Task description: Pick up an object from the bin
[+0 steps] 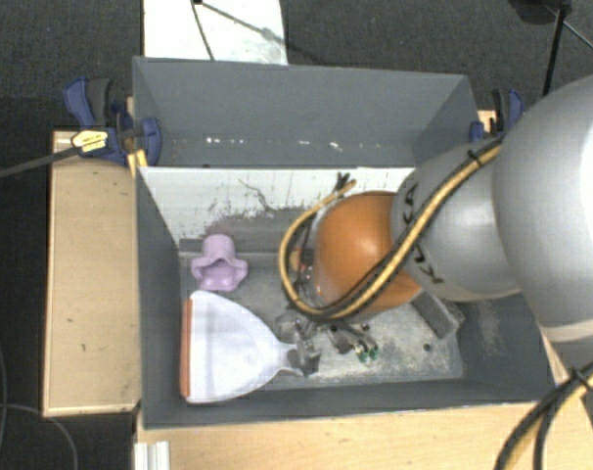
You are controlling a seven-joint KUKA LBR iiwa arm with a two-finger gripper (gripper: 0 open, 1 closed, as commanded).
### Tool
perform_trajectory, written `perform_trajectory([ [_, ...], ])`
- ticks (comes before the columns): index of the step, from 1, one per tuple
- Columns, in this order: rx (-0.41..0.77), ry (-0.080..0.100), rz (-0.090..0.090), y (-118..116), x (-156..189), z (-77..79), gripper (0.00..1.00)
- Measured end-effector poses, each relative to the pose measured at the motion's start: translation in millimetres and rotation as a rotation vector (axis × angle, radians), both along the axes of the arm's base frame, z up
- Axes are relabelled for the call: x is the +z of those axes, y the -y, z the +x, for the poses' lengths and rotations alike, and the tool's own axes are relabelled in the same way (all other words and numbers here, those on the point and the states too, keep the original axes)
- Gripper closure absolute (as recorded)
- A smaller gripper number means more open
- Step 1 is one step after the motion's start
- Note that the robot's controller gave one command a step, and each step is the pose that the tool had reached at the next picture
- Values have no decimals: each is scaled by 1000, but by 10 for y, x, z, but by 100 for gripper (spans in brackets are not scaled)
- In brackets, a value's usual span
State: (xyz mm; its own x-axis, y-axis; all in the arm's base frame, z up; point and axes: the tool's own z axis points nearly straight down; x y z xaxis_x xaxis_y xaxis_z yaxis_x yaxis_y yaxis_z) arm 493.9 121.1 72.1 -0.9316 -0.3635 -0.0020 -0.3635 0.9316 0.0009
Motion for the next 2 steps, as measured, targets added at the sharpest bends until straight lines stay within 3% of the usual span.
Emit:
perform_trajectory([
  [2, -2, 0, 0, 0, 1, 1, 100],
])
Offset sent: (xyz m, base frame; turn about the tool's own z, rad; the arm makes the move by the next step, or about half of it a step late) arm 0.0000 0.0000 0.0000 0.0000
